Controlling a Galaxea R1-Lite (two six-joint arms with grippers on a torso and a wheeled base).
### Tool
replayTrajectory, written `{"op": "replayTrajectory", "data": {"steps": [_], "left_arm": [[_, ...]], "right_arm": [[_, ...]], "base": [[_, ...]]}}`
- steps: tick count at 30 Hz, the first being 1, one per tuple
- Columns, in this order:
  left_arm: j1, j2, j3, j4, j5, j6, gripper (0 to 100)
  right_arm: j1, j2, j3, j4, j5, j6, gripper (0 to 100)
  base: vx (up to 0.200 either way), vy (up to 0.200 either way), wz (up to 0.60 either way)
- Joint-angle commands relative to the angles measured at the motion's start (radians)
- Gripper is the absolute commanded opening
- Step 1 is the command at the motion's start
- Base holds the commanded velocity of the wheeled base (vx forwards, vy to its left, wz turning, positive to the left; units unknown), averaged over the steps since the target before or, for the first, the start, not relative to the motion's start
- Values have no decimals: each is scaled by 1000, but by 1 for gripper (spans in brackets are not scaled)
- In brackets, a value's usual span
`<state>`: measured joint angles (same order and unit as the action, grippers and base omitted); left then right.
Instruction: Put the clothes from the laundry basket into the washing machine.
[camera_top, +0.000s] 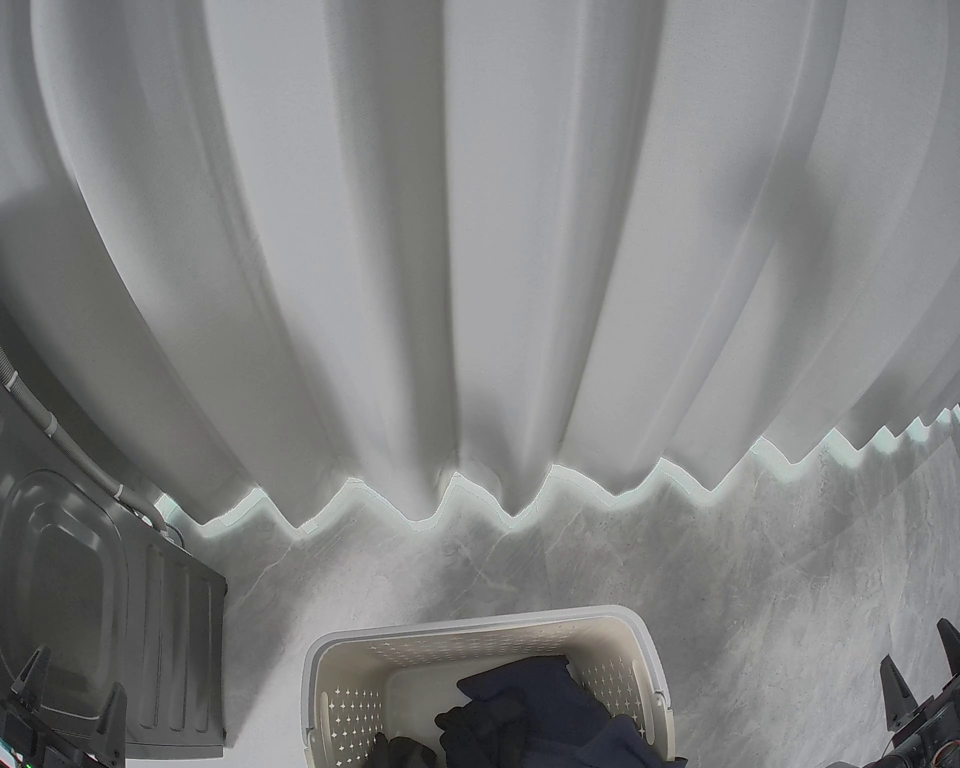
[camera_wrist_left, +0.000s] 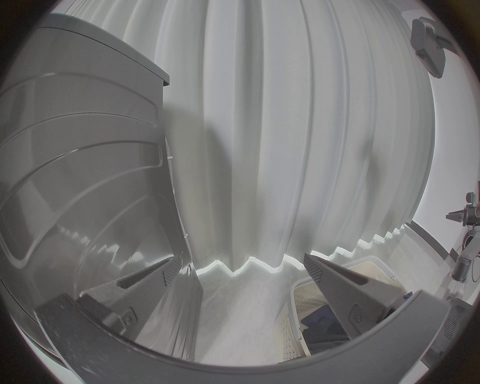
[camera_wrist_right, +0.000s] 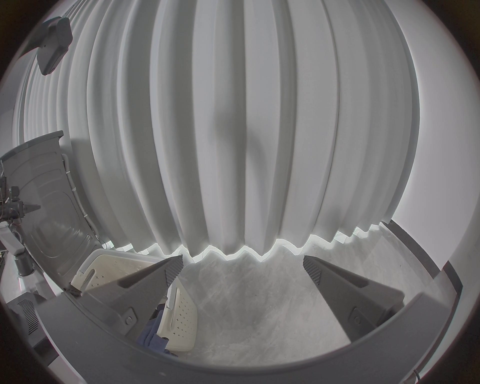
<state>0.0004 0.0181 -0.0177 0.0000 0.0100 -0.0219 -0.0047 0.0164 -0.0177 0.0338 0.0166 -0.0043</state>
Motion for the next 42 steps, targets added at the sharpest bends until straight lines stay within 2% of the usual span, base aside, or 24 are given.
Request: {"op": "replayTrajectory", "data": {"steps": [1, 5, 42], "left_arm": [[1, -15, 16, 0, 1, -1, 100], [1, -15, 16, 0, 1, 0, 100], [1, -15, 16, 0, 1, 0, 100]], "right_arm": [[0, -9, 5, 0, 0, 0, 100], [0, -9, 5, 0, 0, 0, 100], [0, -9, 5, 0, 0, 0, 100]], "base": [[0, 0, 0], [0, 0, 0], [-200, 0, 0]]}}
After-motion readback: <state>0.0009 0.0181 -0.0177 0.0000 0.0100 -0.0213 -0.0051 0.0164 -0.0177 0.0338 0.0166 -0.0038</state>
